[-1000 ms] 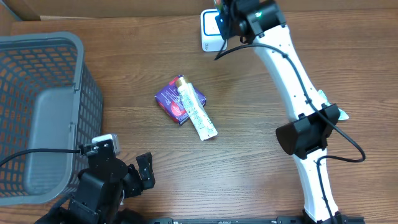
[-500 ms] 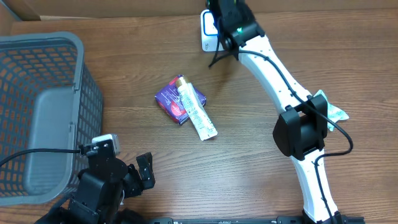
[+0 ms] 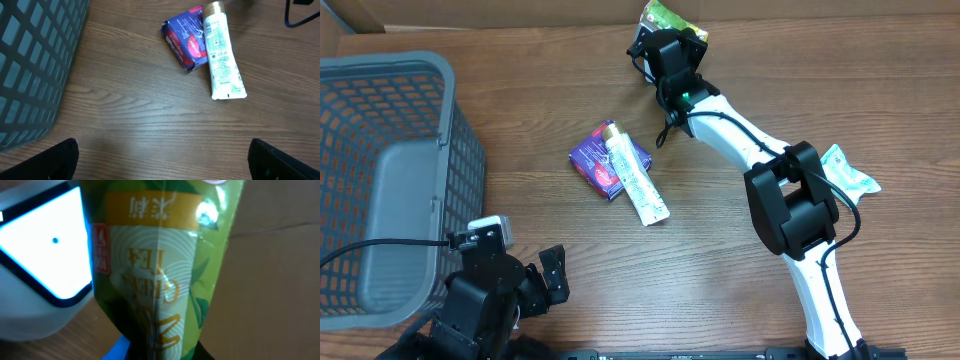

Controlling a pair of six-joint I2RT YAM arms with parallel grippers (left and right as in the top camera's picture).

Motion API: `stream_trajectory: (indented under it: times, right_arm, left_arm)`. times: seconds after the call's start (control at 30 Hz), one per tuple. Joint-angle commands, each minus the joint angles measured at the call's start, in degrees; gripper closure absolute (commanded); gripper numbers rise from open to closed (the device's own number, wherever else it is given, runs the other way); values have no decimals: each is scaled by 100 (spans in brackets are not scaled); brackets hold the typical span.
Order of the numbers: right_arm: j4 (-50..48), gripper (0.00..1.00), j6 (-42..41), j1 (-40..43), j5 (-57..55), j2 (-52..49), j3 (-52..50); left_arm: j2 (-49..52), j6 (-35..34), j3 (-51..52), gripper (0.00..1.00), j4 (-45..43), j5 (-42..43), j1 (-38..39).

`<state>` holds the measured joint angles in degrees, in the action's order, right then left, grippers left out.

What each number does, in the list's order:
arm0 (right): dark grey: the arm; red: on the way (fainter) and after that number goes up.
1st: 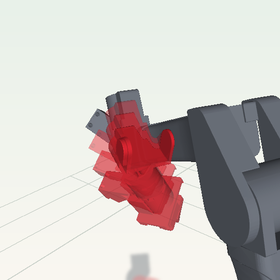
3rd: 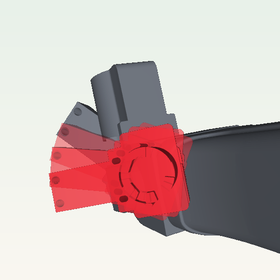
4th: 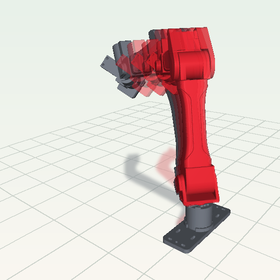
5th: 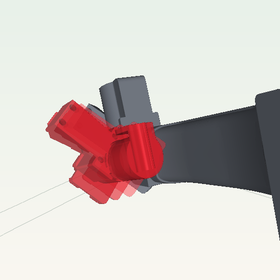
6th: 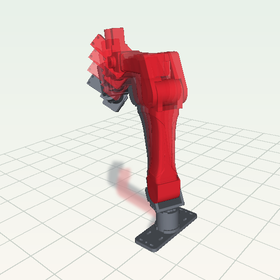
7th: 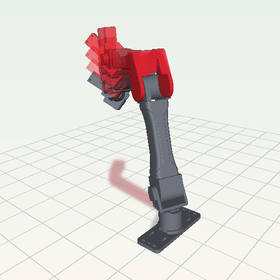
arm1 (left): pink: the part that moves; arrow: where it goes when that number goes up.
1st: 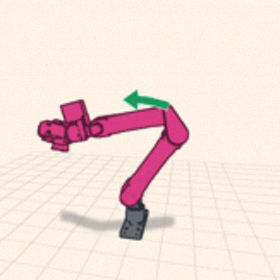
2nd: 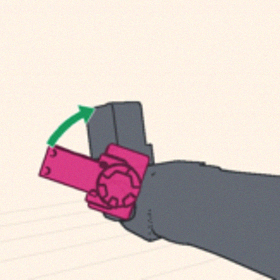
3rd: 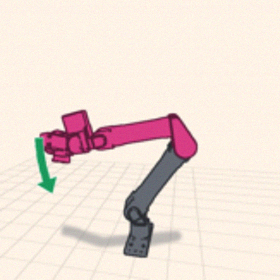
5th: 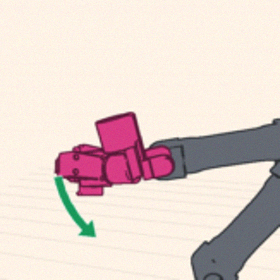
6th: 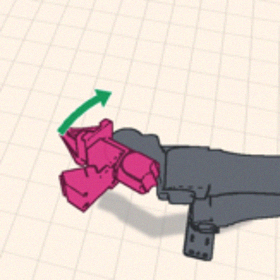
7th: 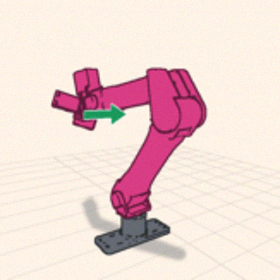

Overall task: Scan the item barcode
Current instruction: 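Hold the juice box barcode in front of the white scanner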

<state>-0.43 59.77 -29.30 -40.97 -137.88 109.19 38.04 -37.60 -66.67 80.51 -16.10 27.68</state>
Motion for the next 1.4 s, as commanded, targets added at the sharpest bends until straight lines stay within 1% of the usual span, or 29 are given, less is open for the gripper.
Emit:
stream_trajectory:
  times: [0.0, 0.17, 0.37, 1.0, 1.07, 1.13, 1.2, 1.27, 1.37]
  right_arm:
    - [-553, 96, 422, 59, -295, 107, -26]
    - [-809, 96, 553, 192, -164, 26, -28]
    - [-848, 96, 761, 269, -79, -245, -28]
    - [-850, 96, 636, 188, -197, -238, -28]
    - [-839, 96, 435, 155, -297, -57, -26]
    - [-612, 96, 166, 131, -295, 280, -26]
    - [-181, 96, -146, 101, -223, 699, -28]
    - [511, 96, -452, 79, 70, 1198, -26]
    - [1821, 96, -1130, 74, 804, 2057, -26]
  left_arm:
    - [4, -101, 15, 1, -20, -39, 20]
    - [4, -101, 15, 1, -20, -37, 20]
    - [4, -101, 15, 0, -20, -39, 20]
    - [4, -101, 15, 0, -20, -37, 20]
    - [4, -101, 15, 1, -20, -39, 20]
    - [4, -101, 15, 1, -20, -39, 20]
    - [4, -101, 15, 0, -20, -37, 20]
    - [4, -101, 15, 0, -20, -37, 20]
    - [4, -101, 15, 0, -20, -39, 20]
